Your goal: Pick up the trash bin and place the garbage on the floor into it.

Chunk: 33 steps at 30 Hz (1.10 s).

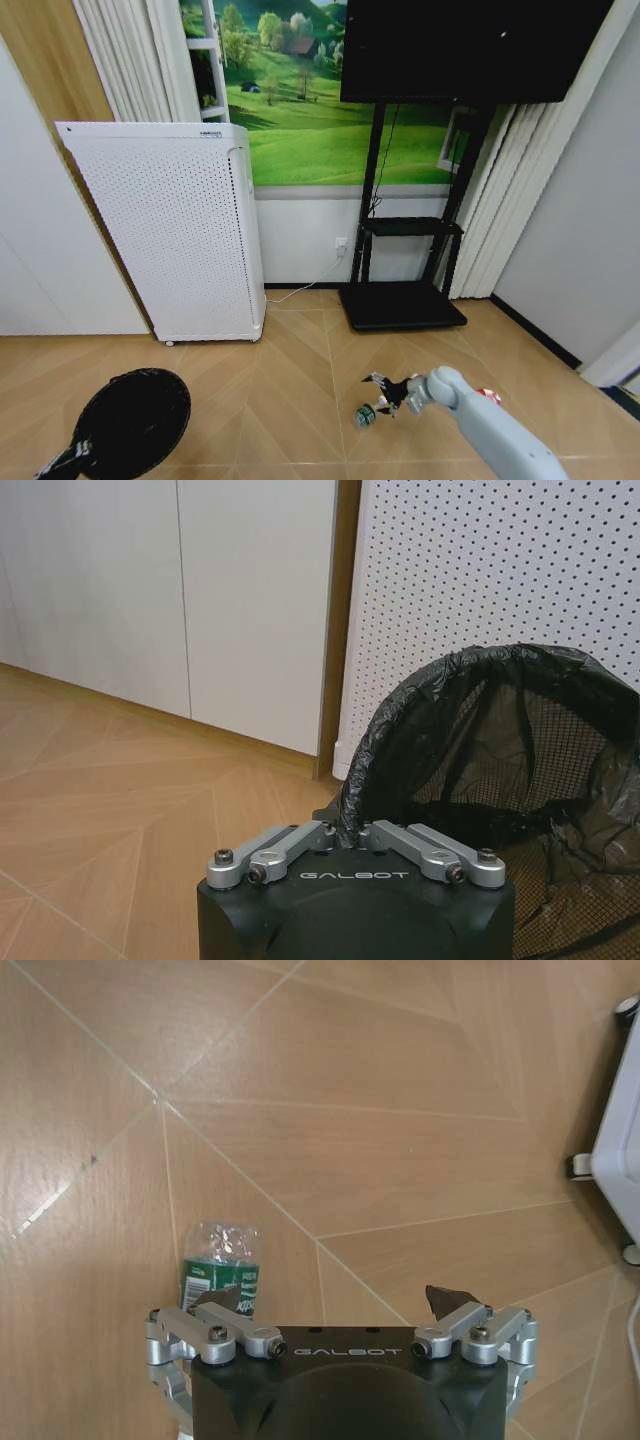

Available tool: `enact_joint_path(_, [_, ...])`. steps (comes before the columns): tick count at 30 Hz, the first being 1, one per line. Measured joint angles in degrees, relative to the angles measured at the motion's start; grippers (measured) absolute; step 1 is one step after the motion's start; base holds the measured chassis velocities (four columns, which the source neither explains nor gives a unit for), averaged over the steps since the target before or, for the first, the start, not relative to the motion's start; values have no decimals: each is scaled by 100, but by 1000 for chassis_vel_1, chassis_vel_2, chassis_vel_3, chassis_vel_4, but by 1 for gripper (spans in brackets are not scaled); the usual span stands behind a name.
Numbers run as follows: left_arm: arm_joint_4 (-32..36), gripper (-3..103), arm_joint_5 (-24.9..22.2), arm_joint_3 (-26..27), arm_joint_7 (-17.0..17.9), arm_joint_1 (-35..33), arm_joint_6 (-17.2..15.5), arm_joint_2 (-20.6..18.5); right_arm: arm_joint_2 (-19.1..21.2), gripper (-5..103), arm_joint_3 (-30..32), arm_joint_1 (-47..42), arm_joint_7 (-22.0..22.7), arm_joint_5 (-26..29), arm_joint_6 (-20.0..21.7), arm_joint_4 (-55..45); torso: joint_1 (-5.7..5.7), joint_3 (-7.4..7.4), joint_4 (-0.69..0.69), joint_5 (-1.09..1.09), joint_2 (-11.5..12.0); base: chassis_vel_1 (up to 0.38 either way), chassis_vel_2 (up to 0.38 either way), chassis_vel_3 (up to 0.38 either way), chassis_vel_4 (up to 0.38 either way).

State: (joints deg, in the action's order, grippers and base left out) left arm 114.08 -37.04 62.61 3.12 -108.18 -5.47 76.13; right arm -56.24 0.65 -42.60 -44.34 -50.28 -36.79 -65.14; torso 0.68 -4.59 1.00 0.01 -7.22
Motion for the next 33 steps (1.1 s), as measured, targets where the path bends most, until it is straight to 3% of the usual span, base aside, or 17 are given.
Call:
enact_joint_path(7, [14, 2, 127, -132, -87, 45, 93, 108, -820, 100, 118, 545, 35, -1093, -300, 1239, 0, 0, 2, 0, 0, 0, 0, 0, 0])
enact_joint_path(9, [25, 2, 124, -133, -87, 52, 94, 122, -881, 100, 134, 585, 37, -1198, -301, 1391, 0, 0, 1, 2, 0, 0, 0, 0, 0])
enact_joint_path(22, [-148, 2, 0, -82, -114, 49, 180, 183, -1138, 100, 252, 582, -152, -1258, -155, 1902, 0, 0, 4, 0, 0, 0, 0, 0, 0])
enact_joint_path(28, [-175, 2, -5, -54, -112, 51, 189, 154, -1201, 100, 111, 521, -276, -840, 94, 2295, 0, 0, 4, 0, 0, 0, 0, 0, 0])
enact_joint_path(33, [-213, 2, -2, -81, -145, 41, 203, 171, -1347, 100, 158, 632, 55, -975, 220, 2686, 0, 1, 4, -1, -1, 0, 0, 0, 0])
